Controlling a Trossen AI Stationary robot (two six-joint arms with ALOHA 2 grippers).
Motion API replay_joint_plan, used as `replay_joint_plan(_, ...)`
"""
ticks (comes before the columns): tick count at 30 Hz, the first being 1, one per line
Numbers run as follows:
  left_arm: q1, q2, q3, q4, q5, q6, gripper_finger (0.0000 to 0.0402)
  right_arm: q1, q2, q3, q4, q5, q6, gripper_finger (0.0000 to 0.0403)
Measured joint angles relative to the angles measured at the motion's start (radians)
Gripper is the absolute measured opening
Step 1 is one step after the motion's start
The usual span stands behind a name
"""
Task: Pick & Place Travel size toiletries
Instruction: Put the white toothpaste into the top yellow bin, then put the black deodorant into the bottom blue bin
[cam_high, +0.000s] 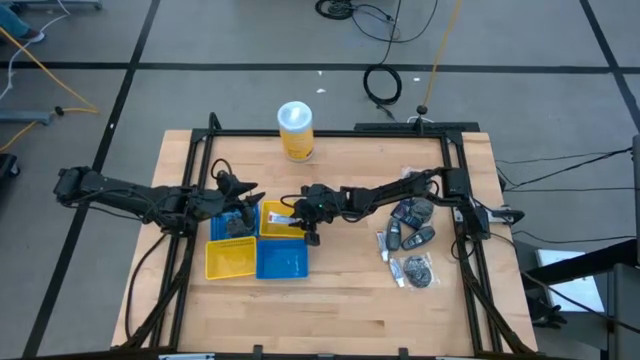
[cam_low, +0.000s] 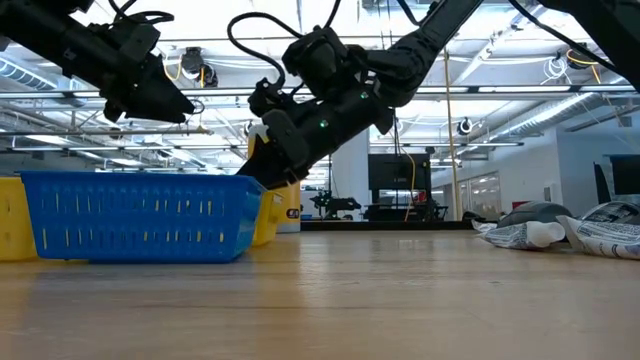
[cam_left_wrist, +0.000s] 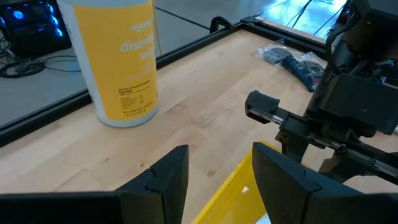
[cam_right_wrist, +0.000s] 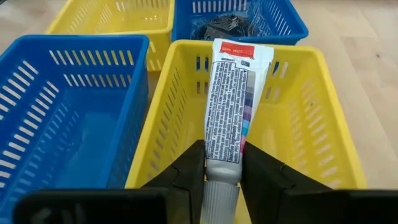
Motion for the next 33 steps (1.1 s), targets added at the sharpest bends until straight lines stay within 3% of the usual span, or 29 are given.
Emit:
replay_joint_plan(12, 0.0, 0.0, 0.0, 0.0, 0.0, 0.0, 0.0172, 0.0, 0.0, 0.0, -0.02, 0.004, 0.001, 0.0081)
replay_joint_plan(15, 0.0, 0.0, 0.0, 0.0, 0.0, 0.0, 0.0172, 0.0, 0.0, 0.0, -0.02, 0.05, 0.007, 0.0084)
replay_joint_plan(25, 0.0, 0.0, 0.0, 0.0, 0.0, 0.0, 0.0172, -0.001, -0.001, 0.0, -0.02, 0.049, 0.018, 0.0157)
replay_joint_plan(33, -0.001, 0.0, 0.0, -0.001, 0.001, 0.0, 0.0172, -0.001, -0.094, -0.001, -0.024, 0.049, -0.016, 0.0177)
